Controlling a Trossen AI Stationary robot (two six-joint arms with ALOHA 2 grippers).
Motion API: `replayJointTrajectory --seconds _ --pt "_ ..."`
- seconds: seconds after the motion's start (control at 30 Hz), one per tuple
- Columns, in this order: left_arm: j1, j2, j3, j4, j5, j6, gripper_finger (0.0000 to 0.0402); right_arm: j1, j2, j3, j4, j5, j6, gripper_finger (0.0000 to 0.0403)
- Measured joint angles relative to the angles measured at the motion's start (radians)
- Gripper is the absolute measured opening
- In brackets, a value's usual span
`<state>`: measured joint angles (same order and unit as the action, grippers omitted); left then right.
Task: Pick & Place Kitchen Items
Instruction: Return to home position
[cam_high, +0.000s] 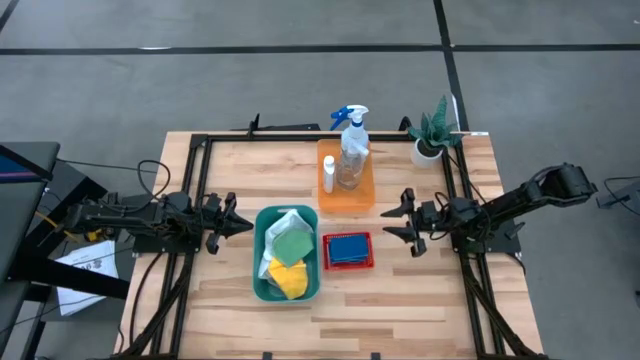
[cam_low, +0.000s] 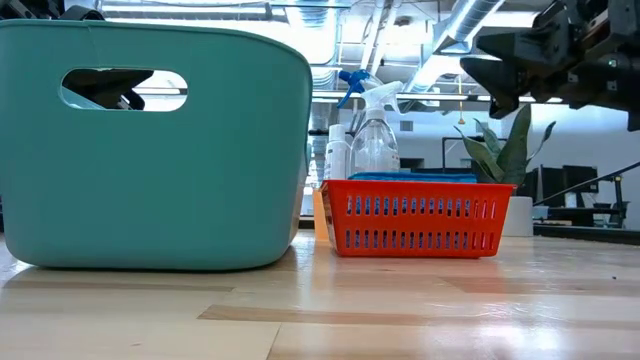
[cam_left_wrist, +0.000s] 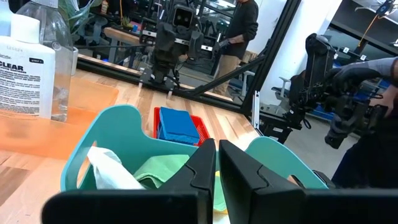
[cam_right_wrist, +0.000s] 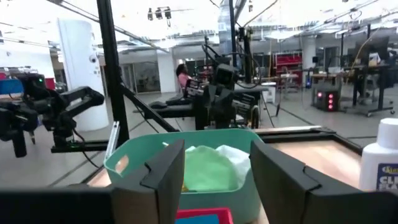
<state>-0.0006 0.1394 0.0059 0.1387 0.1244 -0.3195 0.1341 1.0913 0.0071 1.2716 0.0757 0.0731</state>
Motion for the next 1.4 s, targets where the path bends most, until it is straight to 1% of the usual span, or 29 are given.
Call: replayJointTrajectory --seconds 0.13,0.23,0.37,0.47,0.73,0.93,1.07,1.1,1.17,1.4 --pt "0.0 0.0 0.0 0.0 0.0 0.0 0.0016 0.0 -0.017 0.0 -0.013 0.003 -0.001 0.0173" --pt "0.0 0.0 0.0 0.0 0.0 0.0 0.0016 0.005 -0.061 0.0 -0.035 0.003 0.003 0.0173" --pt "0.0 0.0 0.0 0.0 0.0 0.0 0.0016 0.002 -0.149 -0.001 -0.15 0.002 0.003 0.0173" --pt "0.0 0.0 0.0 0.0 0.0 0.0 0.0016 -0.011 -0.243 0.0 -0.278 0.003 0.005 0.0173" --pt "0.0 0.0 0.0 0.0 0.0 0.0 0.0016 -0.032 -0.556 -0.001 -0.674 0.003 0.005 0.0173" --pt "0.0 0.0 0.0 0.0 0.0 0.0 0.0016 -0.029 -0.838 -0.001 -1.015 0.003 0.006 0.0173" --pt "0.0 0.0 0.0 0.0 0.0 0.0 0.0016 -0.029 -1.031 -0.002 -1.221 0.003 0.028 0.0173" --pt "0.0 0.0 0.0 0.0 0.0 0.0 0.0016 -0.029 -1.075 -0.001 -1.244 -0.003 0.031 0.0173" --pt "0.0 0.0 0.0 0.0 0.0 0.0 0.0016 -0.029 -1.085 -0.001 -1.236 -0.02 0.027 0.0173" --pt "0.0 0.012 0.0 0.011 0.0 0.0 0.0016 -0.024 -1.089 -0.001 -1.25 -0.023 -0.007 0.0173"
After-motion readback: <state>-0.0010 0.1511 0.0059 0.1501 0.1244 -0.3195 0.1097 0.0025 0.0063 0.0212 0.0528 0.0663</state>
